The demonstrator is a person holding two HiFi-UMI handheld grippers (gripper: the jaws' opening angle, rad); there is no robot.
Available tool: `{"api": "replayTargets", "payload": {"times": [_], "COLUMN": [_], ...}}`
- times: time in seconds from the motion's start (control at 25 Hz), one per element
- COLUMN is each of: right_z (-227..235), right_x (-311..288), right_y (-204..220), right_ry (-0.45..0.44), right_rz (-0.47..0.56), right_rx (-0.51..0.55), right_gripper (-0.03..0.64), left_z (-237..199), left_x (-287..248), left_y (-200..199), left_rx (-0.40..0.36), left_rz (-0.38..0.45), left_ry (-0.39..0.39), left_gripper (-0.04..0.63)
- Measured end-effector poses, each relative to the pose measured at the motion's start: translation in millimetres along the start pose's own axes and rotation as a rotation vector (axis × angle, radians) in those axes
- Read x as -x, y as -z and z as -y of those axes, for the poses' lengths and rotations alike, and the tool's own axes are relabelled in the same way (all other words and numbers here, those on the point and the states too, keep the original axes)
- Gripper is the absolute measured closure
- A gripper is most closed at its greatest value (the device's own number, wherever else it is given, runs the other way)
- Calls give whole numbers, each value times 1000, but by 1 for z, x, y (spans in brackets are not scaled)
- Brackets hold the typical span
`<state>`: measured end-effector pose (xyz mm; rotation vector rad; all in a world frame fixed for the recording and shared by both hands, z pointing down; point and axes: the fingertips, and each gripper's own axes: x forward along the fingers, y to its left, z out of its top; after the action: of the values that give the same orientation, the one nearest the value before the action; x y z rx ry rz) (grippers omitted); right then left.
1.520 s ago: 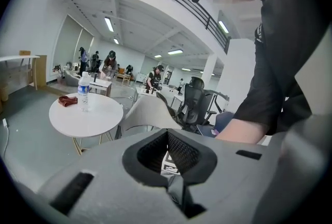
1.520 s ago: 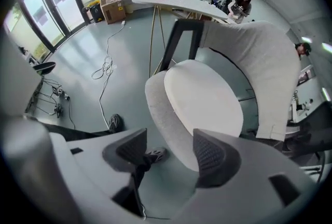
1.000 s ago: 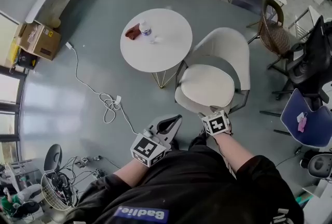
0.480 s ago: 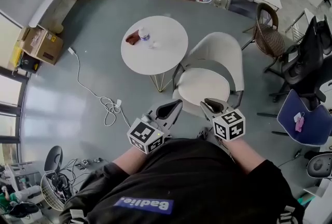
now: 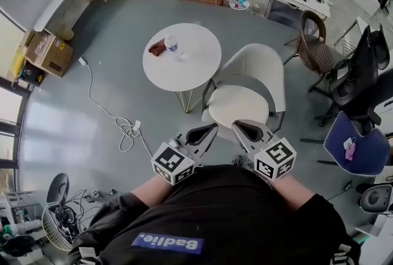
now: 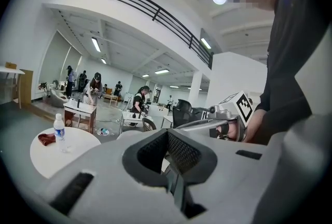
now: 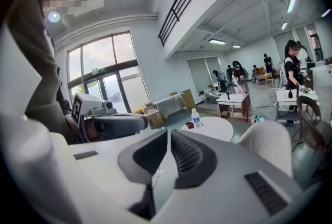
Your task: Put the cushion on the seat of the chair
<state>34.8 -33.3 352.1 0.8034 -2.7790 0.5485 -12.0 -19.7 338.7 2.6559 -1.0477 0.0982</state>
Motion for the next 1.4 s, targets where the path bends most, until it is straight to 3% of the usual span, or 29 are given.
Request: {"api": "replayTargets", "payload": {"times": [0.44, 1.4], "right_z": [-32, -38], "right_x": [-7, -9], "right_y": [11, 16], "right_ry": [-50, -47], "right_rz": [14, 4], "right_rx": [39, 34], "right_gripper": [583, 586], "left_z": [16, 14], "left_x": [4, 14], "left_y": [14, 16], "left_rx": [-82, -54], "left_rz": [-41, -43], "left_ry": [56, 32], "left_gripper": [579, 580]}}
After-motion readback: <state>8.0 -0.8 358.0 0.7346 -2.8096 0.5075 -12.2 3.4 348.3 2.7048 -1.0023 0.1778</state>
